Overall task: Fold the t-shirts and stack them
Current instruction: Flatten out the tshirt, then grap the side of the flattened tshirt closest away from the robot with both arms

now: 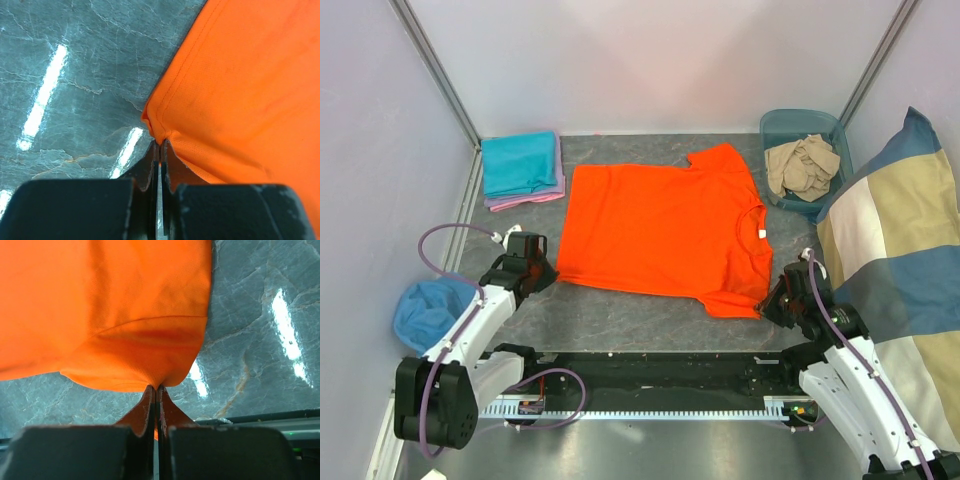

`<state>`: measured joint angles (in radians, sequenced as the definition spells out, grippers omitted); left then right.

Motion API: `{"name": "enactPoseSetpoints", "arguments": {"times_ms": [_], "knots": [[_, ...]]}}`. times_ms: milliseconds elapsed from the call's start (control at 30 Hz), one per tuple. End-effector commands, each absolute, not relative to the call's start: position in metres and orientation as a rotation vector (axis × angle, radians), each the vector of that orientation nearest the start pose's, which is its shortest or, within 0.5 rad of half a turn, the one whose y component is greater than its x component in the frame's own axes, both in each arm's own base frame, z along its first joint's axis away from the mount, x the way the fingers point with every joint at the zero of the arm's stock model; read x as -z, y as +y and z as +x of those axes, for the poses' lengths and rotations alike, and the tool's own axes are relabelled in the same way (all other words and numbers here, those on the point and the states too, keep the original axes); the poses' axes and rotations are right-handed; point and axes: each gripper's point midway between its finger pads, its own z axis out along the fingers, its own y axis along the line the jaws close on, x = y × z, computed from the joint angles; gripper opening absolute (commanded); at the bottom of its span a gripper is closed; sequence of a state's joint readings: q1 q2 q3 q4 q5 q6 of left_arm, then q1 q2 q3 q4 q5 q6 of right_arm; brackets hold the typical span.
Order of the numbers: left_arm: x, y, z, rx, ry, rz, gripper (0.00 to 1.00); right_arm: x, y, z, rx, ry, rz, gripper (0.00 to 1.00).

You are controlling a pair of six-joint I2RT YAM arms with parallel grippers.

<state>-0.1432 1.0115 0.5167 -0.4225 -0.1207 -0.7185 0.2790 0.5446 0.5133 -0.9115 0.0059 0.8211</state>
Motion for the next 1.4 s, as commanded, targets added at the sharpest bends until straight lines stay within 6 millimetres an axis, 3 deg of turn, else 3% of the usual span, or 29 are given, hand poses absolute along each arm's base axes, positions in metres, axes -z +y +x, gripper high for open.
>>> {"name": "enactPoseSetpoints", "arguments": {"times_ms": [0, 33, 67, 133, 167, 200, 233, 367, 433, 533, 800, 900, 1033, 1233, 1367], "knots": [[-0.056, -0.041, 0.243, 0.227, 2.358, -0.806, 0.02, -0.097, 0.074, 0.151, -0.437, 2.455, 0.723, 0.02], [-0.058, -0.042, 0.241, 0.239, 2.353, -0.815, 0.02, -0.098, 0.074, 0.151, -0.44, 2.459, 0.723, 0.31], [-0.061, -0.043, 0.24, 0.252, 2.347, -0.821, 0.05, -0.101, 0.073, 0.151, -0.438, 2.452, 0.727, 0.46], [-0.075, -0.048, 0.237, 0.308, 2.312, -0.831, 0.51, -0.117, 0.07, 0.155, -0.428, 2.415, 0.719, 0.65], [-0.083, -0.049, 0.238, 0.331, 2.285, -0.836, 0.65, -0.124, 0.066, 0.16, -0.404, 2.382, 0.721, 0.69], [-0.091, -0.05, 0.24, 0.358, 2.253, -0.845, 0.87, -0.138, 0.064, 0.166, -0.403, 2.348, 0.7, 0.75], [-0.106, -0.051, 0.244, 0.385, 2.207, -0.831, 0.98, -0.14, 0.062, 0.17, -0.379, 2.347, 0.695, 0.78], [-0.159, -0.046, 0.253, 0.405, 2.068, -0.755, 1.0, -0.152, 0.059, 0.186, -0.321, 2.337, 0.644, 0.82], [-0.172, -0.041, 0.257, 0.371, 2.041, -0.735, 1.0, -0.155, 0.06, 0.194, -0.324, 2.318, 0.63, 0.82], [-0.17, -0.037, 0.262, 0.316, 2.064, -0.694, 1.0, -0.152, 0.059, 0.201, -0.297, 2.322, 0.614, 0.82], [-0.123, -0.046, 0.268, 0.313, 2.202, -0.692, 0.98, -0.151, 0.057, 0.213, -0.257, 2.317, 0.597, 0.81], [-0.11, -0.049, 0.266, 0.319, 2.232, -0.693, 0.95, -0.142, 0.058, 0.201, -0.275, 2.347, 0.603, 0.76], [-0.089, -0.051, 0.263, 0.311, 2.284, -0.703, 0.94, -0.108, 0.068, 0.176, -0.336, 2.432, 0.625, 0.72], [-0.074, -0.058, 0.262, 0.355, 2.319, -0.707, 0.92, -0.077, 0.083, 0.15, -0.429, 2.49, 0.686, 0.7], [-0.071, -0.06, 0.264, 0.359, 2.324, -0.7, 0.92, -0.074, 0.096, 0.147, -0.488, 2.486, 0.691, 0.68]]}}
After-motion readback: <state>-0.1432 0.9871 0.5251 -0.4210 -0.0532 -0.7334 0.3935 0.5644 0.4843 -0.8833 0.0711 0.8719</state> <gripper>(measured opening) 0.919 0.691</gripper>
